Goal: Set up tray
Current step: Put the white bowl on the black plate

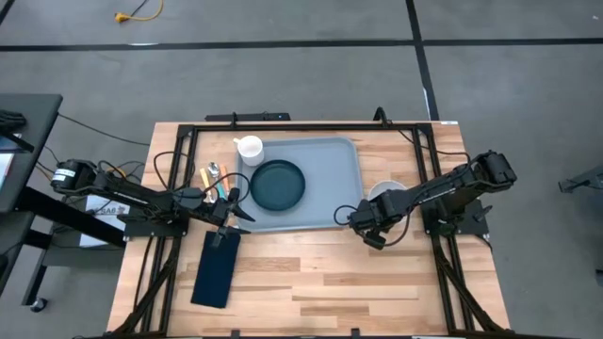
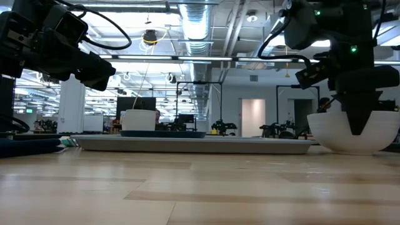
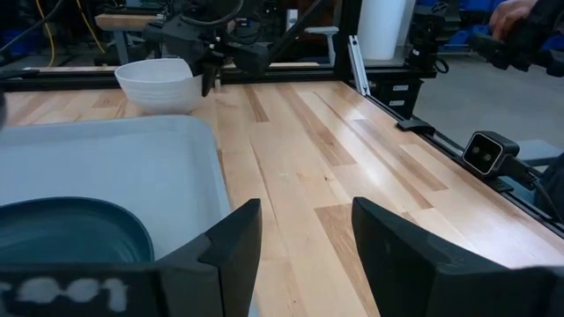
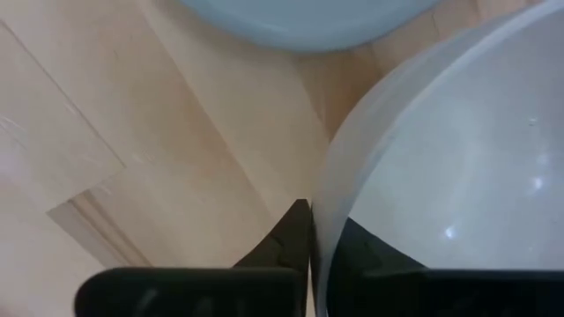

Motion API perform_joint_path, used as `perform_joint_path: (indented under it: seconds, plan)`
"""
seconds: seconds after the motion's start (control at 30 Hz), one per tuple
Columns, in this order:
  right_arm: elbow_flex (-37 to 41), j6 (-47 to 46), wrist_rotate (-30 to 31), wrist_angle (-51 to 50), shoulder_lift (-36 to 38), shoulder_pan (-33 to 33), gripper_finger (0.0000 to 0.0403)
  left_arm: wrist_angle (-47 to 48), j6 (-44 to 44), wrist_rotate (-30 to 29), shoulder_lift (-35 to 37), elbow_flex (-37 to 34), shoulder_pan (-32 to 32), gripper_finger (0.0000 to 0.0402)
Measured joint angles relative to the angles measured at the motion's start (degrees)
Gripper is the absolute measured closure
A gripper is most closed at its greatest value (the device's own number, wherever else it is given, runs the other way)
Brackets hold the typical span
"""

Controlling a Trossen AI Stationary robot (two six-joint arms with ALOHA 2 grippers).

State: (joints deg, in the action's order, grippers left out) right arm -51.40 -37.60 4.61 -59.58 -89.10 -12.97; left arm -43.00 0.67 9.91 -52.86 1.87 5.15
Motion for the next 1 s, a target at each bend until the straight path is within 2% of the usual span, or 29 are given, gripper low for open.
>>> perform_joint_path:
  seconds: [0.63, 1.0]
  plan:
    - [-0.25, 0.19, -0.27, -0.89, -0.02, 0.00, 0.0398, 0.00, 0.00, -0.01, 0.00, 0.00, 0.02, 0.0235]
    - [-8.99, 4.48, -0.28, -8.89, -0.04, 1.85, 0.0400, 0.00, -0.02, 0.01, 0.00, 0.00, 0.00, 0.0235]
